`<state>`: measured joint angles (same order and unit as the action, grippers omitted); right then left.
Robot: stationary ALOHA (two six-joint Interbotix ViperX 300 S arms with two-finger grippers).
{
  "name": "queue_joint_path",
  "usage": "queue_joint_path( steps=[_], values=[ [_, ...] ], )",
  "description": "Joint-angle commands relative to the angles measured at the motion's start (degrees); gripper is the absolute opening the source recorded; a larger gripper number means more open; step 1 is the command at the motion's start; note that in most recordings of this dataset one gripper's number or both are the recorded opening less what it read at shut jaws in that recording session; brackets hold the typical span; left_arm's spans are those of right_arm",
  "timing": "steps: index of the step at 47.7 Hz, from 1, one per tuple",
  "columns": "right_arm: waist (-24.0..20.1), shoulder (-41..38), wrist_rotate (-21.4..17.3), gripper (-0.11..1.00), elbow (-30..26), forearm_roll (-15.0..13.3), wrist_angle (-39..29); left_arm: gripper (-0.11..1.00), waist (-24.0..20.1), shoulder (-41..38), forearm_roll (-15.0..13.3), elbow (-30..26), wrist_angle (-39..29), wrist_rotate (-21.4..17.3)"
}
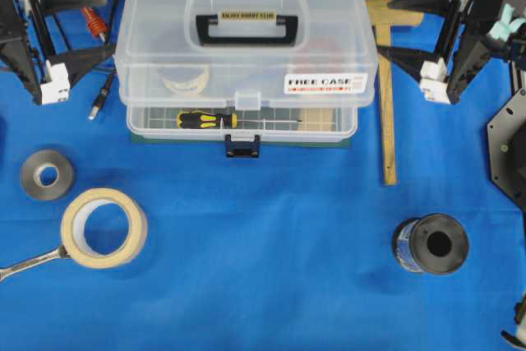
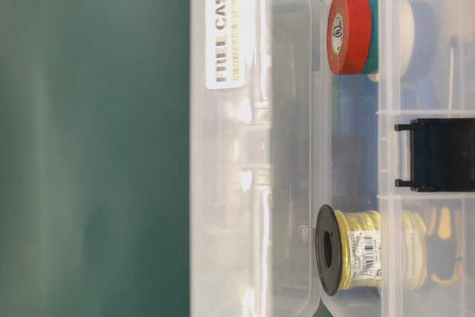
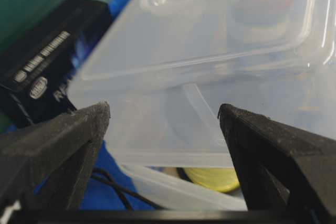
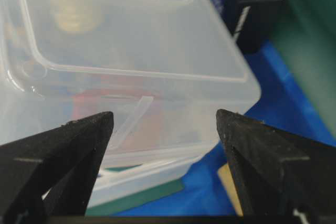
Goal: Open the tool box with both arms.
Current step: 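Lift the clear lid upward and back with both grippers, then push the lid fully open past vertical with both grippers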
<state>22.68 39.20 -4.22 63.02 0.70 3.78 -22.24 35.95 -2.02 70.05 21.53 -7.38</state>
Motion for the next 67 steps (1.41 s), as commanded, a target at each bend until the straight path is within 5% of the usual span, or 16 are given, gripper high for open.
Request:
queue_joint_path(
  steps=[1, 35, 67],
  values=[
    [0.53, -0.18, -0.18, 0.83, -2.90, 0.09, 2.02, 0.85, -0.26, -0.26, 0.09, -4.13, 2.46, 0.00],
    [8.61, -4.48, 0.00, 0.83, -6.15, 0.00, 6.06, 0.85, -8.79, -2.37, 0.09, -6.24, 6.77, -0.09],
    [19.07, -16.61, 0.00, 0.83, -12.22, 0.09, 5.71, 0.85, -19.07, -15.64, 0.09, -13.27, 6.33, -0.35]
  ],
)
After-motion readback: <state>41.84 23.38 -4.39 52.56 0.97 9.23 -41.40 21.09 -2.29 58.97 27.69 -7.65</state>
